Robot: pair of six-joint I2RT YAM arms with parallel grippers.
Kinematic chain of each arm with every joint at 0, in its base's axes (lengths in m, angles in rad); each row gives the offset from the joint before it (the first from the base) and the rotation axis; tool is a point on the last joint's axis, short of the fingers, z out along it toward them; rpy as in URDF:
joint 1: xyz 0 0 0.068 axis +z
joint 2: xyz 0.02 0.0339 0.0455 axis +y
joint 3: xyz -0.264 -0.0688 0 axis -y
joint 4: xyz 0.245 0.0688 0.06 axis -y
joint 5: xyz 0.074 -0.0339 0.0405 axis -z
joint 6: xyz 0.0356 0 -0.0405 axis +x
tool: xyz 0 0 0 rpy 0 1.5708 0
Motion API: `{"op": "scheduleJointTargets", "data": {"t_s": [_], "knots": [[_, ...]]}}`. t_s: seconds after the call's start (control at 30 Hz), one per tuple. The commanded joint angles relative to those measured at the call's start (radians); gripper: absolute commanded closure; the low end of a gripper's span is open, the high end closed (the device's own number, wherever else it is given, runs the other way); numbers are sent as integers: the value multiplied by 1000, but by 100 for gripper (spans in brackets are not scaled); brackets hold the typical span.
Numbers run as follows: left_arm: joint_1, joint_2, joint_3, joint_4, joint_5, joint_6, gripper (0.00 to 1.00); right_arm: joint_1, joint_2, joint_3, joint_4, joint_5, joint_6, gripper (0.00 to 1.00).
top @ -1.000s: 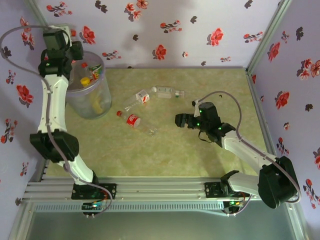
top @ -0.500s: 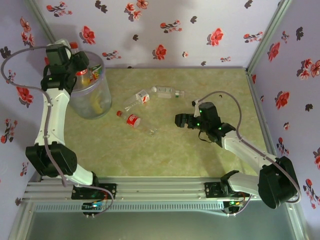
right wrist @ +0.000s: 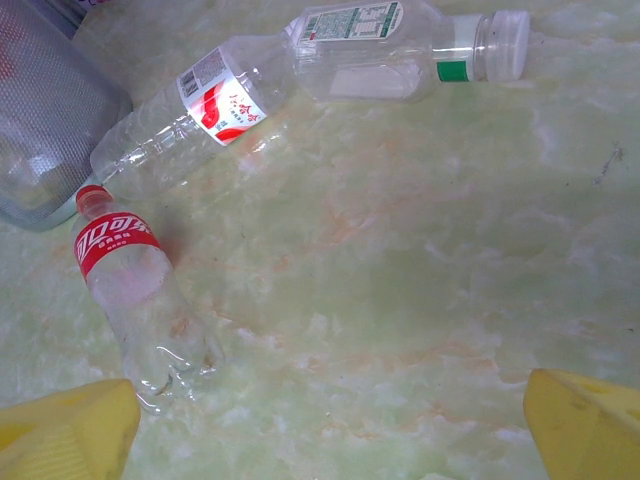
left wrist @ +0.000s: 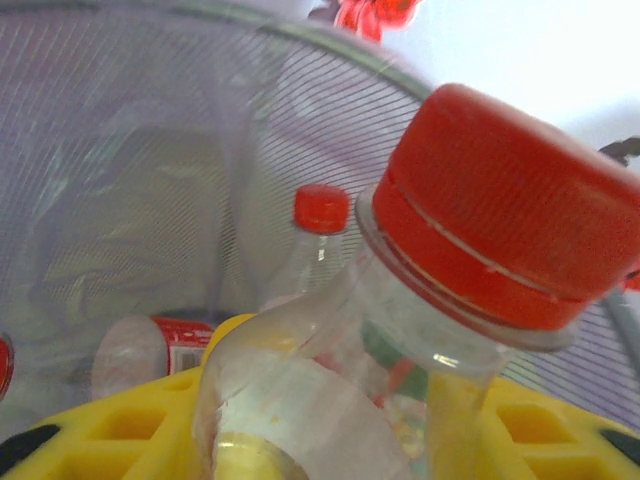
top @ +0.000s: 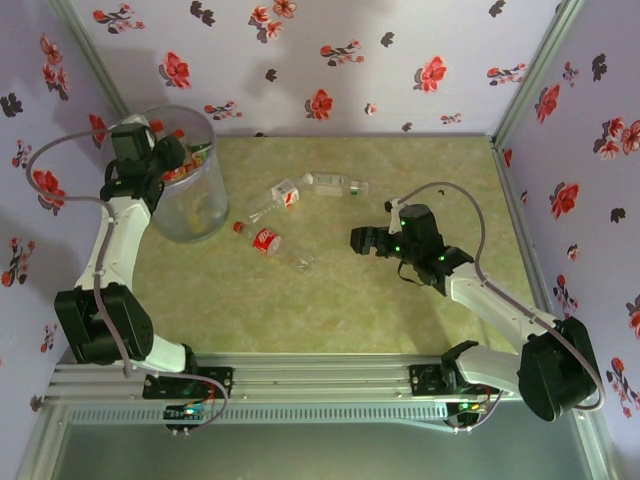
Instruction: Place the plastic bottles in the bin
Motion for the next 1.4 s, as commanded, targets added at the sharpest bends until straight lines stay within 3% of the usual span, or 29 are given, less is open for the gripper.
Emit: {"op": "scheduleJointTargets", "data": {"t_s": [0.0,0.3,0.57,0.83,1.03,1.2,1.37], "knots": [[14,-10,-46,22,-16,-12,73,-7,-14,3,0,5,-18,1],[19,9,-154,64,-17,17,68,-7,-1,18,1,8,-25,1],[19,5,-67,1,10,67,20,-7,24,32,5,-5,-18,1],[19,-2,95,-95,24,113,2,-7,24,39,0,-1,-17,1],[21,23,224,-123,51,111,3,-7,30,57,-17,3,-28,1],[26,77,278,-141,43,107,16,-7,28,60,-27,9,-25,1],[16,96,254,-138,45,98,29,-8,72,120,-115,108,-44,1]]}}
